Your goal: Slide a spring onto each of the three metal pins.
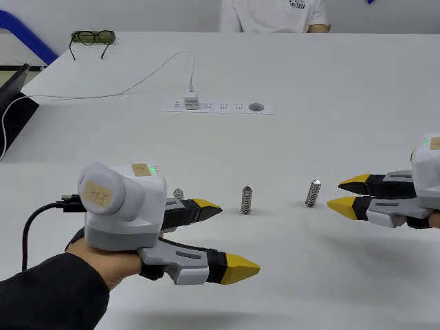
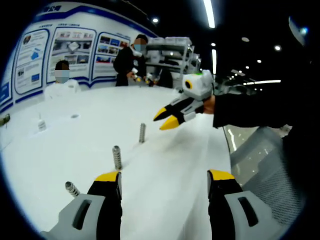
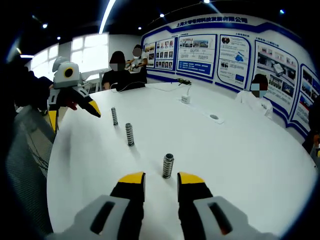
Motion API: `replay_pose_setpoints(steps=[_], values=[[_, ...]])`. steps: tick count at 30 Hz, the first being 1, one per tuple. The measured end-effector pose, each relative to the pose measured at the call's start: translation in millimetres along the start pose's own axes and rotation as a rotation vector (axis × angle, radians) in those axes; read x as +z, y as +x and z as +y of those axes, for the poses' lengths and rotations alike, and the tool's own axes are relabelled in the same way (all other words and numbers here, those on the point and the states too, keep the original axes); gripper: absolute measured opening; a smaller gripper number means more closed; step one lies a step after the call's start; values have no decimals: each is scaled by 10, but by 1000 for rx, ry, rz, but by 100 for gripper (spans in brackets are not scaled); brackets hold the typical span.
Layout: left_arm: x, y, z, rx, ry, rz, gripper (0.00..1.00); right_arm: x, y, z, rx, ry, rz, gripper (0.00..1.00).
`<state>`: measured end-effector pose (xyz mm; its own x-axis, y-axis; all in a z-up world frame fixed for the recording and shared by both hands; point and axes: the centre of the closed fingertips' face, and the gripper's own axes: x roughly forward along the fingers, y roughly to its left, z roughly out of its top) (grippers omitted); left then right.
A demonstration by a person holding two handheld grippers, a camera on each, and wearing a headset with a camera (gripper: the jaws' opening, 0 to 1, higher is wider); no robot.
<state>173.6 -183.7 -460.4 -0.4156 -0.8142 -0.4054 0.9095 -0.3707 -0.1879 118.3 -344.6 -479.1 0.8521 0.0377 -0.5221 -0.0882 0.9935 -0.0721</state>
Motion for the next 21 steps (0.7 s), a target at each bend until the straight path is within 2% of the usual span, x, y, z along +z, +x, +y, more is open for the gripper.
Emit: replay_pose_setpoints(steps=[13, 21], values=[[-30, -268, 85, 66, -13, -33, 71, 2, -80, 55, 3, 6, -17, 30], [-75, -418, 217, 125, -46, -57, 72, -12, -104, 84, 5, 8, -23, 32]])
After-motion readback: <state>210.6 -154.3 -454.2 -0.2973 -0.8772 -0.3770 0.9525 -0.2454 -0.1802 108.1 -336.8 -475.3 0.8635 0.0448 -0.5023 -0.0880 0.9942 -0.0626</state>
